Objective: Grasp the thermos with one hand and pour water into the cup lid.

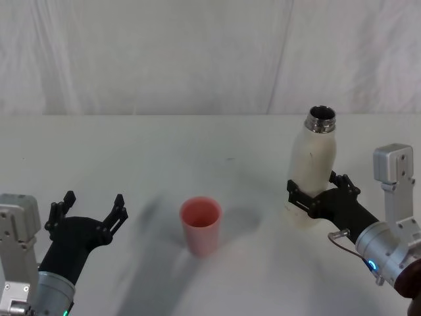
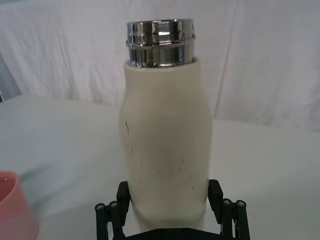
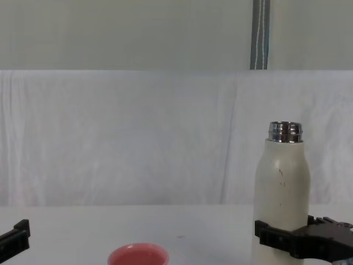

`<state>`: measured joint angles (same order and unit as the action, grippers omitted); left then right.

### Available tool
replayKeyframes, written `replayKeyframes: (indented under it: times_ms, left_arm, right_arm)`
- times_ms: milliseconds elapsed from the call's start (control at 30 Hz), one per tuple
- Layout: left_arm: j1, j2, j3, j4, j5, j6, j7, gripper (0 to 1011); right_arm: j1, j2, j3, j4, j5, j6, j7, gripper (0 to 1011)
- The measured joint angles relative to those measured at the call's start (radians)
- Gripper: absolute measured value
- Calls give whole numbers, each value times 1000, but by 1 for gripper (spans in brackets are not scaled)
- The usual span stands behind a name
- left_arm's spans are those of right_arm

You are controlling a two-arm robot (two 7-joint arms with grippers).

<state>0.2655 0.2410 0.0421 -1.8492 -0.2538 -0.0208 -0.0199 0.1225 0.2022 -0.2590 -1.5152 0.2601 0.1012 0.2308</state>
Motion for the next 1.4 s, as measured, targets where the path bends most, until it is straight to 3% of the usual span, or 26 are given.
replayKeyframes:
  times_ms: [467,1033,1400]
  left_arm:
    - [0,0,0,0,0,0,0,1001]
    - [0,0,0,0,0,0,0,1001]
    - [0,0,0,0,0,0,0,1001]
  right_arm:
    - [-48,27,6,-34,10,17,7,1001]
    - [-133,65,45,-108,40,23,2,1001]
    - [-213,70,84,-174,17,-78,-32,1001]
